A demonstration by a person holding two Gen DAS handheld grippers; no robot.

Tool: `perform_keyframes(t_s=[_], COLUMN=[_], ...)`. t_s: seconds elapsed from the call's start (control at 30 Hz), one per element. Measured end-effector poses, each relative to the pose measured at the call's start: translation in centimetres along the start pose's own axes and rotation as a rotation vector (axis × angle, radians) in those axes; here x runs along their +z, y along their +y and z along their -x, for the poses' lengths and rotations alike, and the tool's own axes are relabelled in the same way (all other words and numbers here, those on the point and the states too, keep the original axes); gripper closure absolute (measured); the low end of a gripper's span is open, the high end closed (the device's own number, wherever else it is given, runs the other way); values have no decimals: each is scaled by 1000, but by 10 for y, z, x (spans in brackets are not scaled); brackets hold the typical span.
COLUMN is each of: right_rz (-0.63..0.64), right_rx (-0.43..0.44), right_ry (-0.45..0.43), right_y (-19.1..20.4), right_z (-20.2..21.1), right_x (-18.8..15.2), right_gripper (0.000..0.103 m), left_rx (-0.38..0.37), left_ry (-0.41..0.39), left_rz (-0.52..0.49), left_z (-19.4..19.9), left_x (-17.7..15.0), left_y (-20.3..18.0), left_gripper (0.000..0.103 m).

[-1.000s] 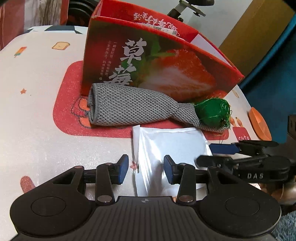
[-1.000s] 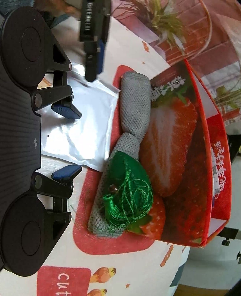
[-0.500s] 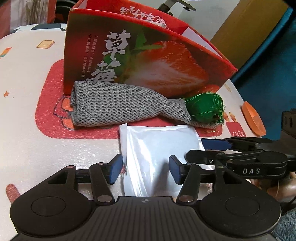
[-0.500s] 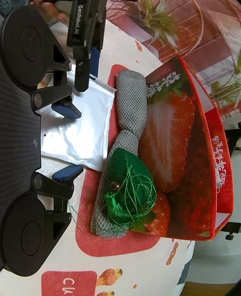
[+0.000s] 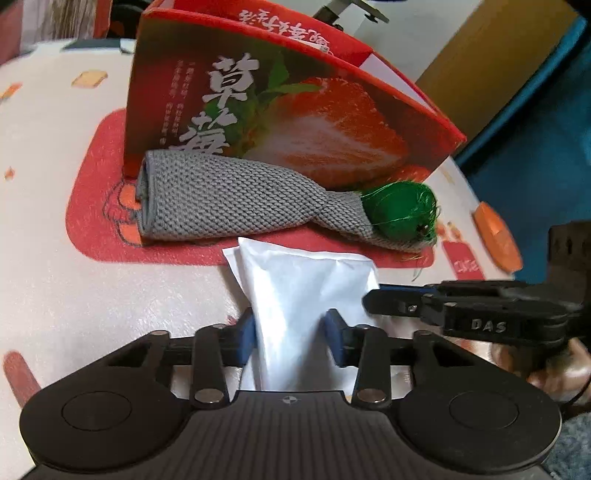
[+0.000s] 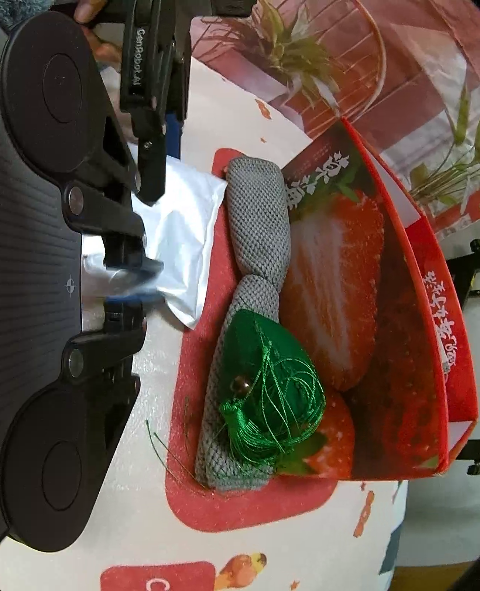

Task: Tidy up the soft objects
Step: 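Close the left gripper on the white foil packet, then lift the foil packet with the left gripper and carry over the red box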

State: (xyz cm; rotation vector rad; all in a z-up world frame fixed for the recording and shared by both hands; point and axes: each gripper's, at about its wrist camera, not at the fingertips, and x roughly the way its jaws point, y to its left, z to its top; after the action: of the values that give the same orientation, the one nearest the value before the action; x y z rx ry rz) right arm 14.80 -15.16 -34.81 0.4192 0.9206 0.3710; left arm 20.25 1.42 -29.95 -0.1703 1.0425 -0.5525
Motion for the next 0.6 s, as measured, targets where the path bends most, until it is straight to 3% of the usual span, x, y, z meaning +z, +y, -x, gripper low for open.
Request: perform_keyframes(t_s=[0.2,0.6], right_rz=[21,116], right_rx=[12,62], right_ry=[-52,-245], right_y=[4,25], right_z=[12,60], right_x=[2,49], right_gripper=[96,96], left_rx=[-41,-38], left_ry=[-34,-217], left_rz=[45,-82], left_z=[9,63], left_x=[-1,37], left_y=[6,-15], left_gripper=[68,66])
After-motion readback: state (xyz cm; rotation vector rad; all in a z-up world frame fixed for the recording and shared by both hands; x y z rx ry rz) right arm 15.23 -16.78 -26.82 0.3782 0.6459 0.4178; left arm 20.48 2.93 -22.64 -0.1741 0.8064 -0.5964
